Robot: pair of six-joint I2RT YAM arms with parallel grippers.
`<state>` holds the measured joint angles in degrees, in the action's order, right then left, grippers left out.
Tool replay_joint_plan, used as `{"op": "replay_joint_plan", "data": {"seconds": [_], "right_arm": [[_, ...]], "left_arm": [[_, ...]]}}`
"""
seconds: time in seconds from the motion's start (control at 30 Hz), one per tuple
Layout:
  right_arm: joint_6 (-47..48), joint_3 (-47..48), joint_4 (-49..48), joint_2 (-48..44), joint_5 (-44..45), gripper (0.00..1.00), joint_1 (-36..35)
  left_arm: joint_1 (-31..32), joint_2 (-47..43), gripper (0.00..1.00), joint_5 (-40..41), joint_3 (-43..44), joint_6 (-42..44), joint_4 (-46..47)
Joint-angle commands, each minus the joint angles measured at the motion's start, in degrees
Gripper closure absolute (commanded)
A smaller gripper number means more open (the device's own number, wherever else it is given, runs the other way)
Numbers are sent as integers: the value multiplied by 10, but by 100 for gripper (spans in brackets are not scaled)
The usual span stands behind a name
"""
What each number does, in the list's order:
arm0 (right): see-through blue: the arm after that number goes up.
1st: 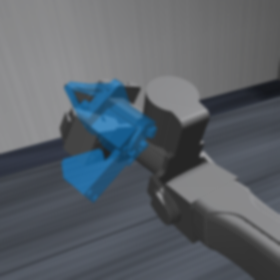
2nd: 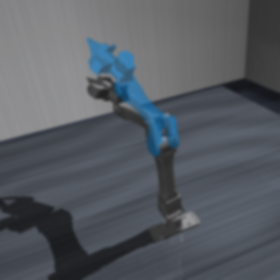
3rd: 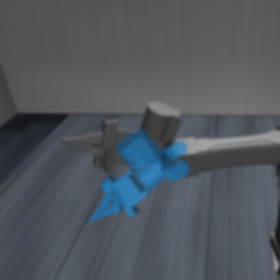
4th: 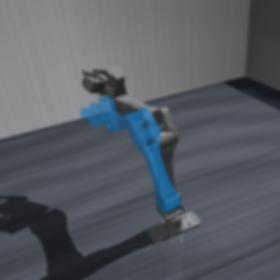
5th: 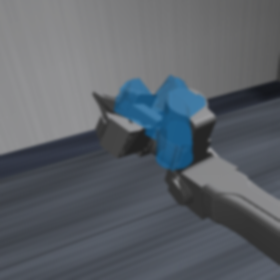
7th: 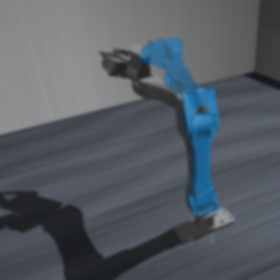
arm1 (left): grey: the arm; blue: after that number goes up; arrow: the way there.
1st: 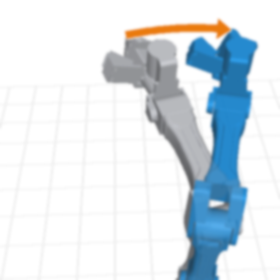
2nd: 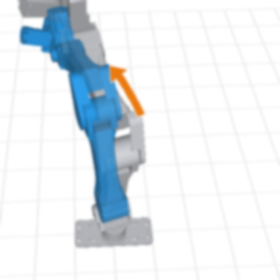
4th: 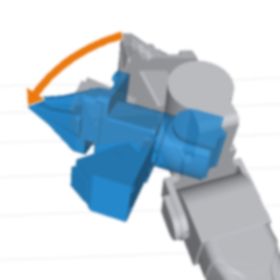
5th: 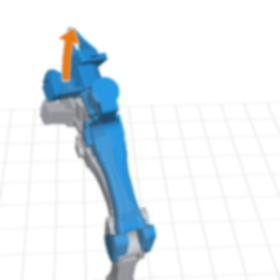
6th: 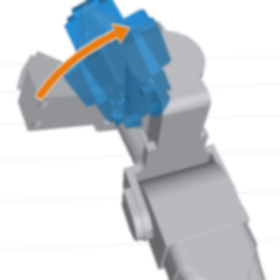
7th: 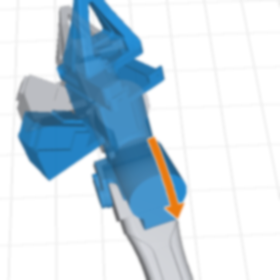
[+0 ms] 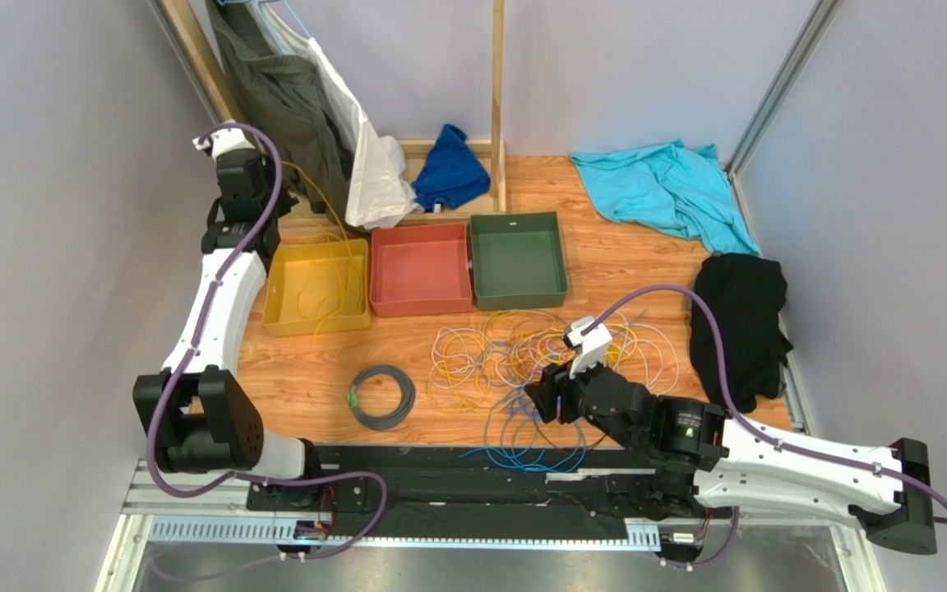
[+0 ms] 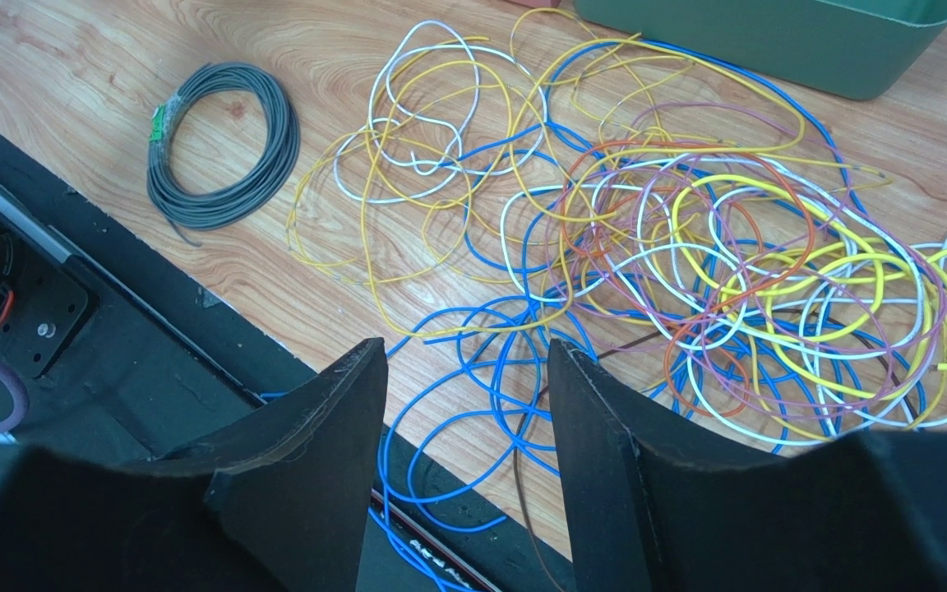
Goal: Untangle the cables
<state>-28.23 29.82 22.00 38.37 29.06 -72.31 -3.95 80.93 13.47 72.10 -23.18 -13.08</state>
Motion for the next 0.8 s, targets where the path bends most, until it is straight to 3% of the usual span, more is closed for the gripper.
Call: {"op": "replay_joint_plan", "data": {"seconds": [0.0, 0.23, 0.6, 0.77], "right_arm": [[6, 2, -32, 3, 7, 45, -2], [9, 1, -32, 9, 5, 45, -2], [-6, -13, -33, -19, -2, 46, -2], [-8, -20, -36, -31, 6, 46, -2]], "left_arm": [[-1, -46, 100, -11, 59, 42, 44], [-1, -30, 100, -20, 33, 74, 59], [-1, 34, 100, -10, -75, 30, 67], [3, 72, 100, 2, -16, -53, -107]]}}
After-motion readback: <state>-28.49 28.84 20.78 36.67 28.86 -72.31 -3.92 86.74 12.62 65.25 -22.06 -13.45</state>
